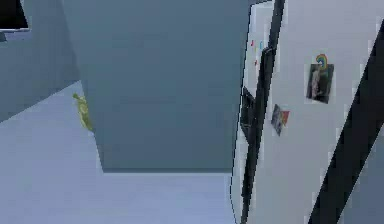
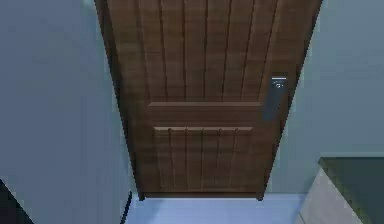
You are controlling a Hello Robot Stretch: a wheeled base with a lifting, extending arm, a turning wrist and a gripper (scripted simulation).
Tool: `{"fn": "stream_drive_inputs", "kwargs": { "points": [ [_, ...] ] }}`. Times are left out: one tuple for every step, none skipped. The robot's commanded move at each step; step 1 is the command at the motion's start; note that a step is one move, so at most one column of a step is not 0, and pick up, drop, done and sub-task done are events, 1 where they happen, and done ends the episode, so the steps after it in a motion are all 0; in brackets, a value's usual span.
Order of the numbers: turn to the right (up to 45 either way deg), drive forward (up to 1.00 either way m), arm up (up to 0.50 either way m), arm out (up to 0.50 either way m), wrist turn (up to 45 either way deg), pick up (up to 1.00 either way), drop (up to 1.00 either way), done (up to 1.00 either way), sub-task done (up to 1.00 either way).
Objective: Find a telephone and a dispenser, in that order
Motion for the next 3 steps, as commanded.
{"fn": "stream_drive_inputs", "kwargs": {
  "points": [
    [-45.0, 0.00, 0.00, 0.00, 0.0, 0.00, 0.00, 0.00, 0.00],
    [-39.0, 0.00, 0.00, 0.00, 0.0, 0.00, 0.00, 0.00, 0.00],
    [0.0, 1.00, 0.00, 0.00, 0.0, 0.00, 0.00, 0.00, 0.00]
  ]
}}
